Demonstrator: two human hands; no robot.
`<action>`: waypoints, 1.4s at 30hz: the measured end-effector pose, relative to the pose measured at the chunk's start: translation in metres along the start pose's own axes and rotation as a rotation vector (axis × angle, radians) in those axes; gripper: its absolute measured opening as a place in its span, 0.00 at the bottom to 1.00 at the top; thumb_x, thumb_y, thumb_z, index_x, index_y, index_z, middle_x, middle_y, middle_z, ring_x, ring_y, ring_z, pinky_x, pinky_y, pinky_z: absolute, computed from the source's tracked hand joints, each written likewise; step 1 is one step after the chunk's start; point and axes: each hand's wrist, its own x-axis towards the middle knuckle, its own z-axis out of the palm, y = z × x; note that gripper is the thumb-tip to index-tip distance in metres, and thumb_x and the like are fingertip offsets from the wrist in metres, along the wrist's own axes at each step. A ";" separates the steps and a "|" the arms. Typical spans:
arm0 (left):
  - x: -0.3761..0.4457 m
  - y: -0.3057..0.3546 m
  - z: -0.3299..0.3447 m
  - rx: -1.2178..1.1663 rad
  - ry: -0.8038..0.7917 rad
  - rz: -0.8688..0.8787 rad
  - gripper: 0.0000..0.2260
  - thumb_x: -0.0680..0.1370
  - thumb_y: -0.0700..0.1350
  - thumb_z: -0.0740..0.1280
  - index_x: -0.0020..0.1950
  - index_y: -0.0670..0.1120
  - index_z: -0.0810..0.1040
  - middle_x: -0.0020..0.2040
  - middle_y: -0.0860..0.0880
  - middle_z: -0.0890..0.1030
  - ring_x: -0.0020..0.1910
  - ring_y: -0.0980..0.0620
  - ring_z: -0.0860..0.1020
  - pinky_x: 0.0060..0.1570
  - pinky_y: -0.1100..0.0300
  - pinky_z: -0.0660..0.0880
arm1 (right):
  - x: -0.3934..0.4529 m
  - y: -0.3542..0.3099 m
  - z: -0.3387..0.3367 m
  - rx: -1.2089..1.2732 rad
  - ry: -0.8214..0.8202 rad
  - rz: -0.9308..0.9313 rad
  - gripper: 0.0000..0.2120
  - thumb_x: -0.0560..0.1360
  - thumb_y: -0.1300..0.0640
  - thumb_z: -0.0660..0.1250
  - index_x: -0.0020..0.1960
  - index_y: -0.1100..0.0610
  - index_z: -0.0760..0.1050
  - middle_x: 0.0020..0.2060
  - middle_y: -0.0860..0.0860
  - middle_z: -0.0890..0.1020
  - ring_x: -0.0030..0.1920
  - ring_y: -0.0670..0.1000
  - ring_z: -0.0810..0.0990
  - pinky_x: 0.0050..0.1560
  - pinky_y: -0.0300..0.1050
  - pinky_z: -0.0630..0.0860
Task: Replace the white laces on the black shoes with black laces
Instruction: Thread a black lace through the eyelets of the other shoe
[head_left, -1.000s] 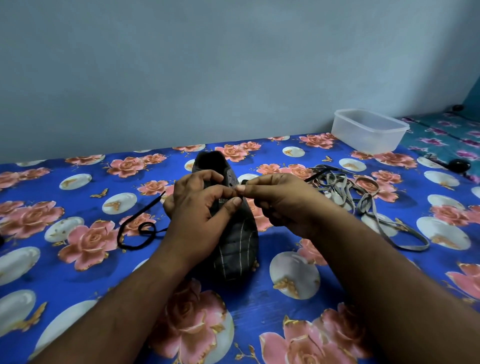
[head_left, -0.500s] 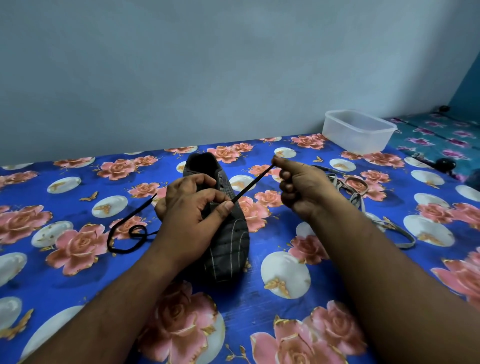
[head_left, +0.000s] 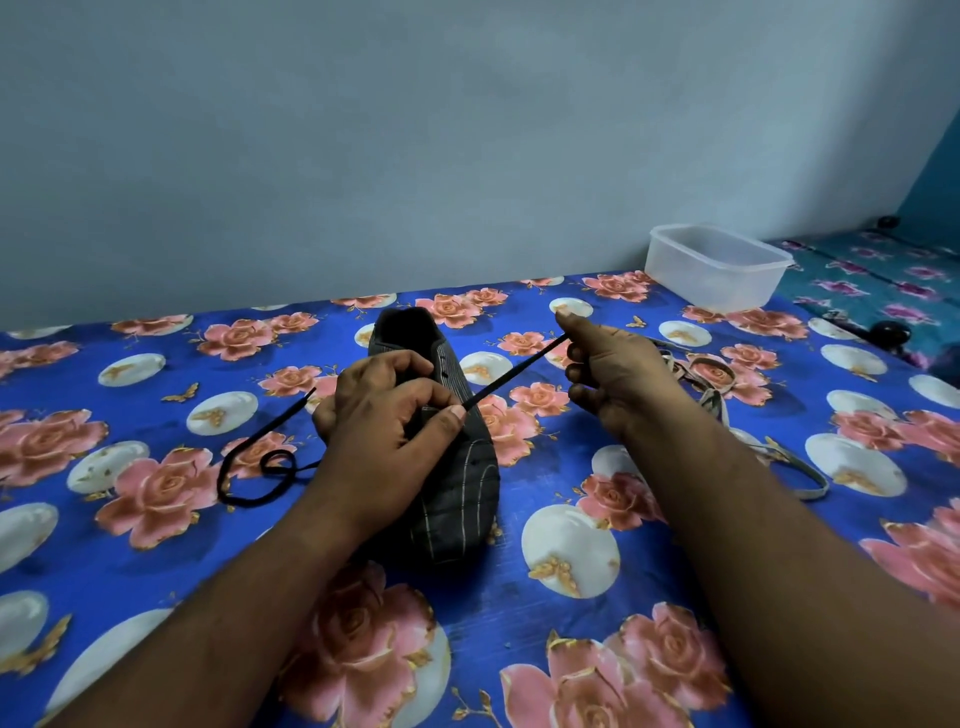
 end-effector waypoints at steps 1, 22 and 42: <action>0.000 0.000 0.000 0.006 -0.002 0.003 0.09 0.72 0.68 0.59 0.41 0.68 0.76 0.59 0.70 0.69 0.67 0.58 0.64 0.68 0.39 0.60 | 0.000 0.000 0.000 -0.009 0.007 0.001 0.13 0.74 0.46 0.75 0.44 0.55 0.76 0.36 0.49 0.77 0.31 0.48 0.74 0.26 0.39 0.73; 0.001 -0.001 0.001 0.023 0.047 0.019 0.13 0.73 0.67 0.61 0.46 0.64 0.80 0.58 0.64 0.70 0.63 0.60 0.63 0.66 0.47 0.61 | -0.039 0.017 0.031 -0.237 -0.515 0.135 0.09 0.76 0.52 0.73 0.38 0.52 0.78 0.27 0.46 0.71 0.23 0.45 0.61 0.24 0.35 0.53; 0.000 0.001 -0.002 0.041 -0.013 0.055 0.06 0.73 0.63 0.66 0.44 0.64 0.80 0.59 0.64 0.71 0.64 0.60 0.62 0.60 0.63 0.52 | 0.013 0.005 0.004 0.383 -0.134 0.142 0.09 0.83 0.56 0.64 0.44 0.54 0.73 0.27 0.46 0.71 0.21 0.43 0.61 0.18 0.34 0.54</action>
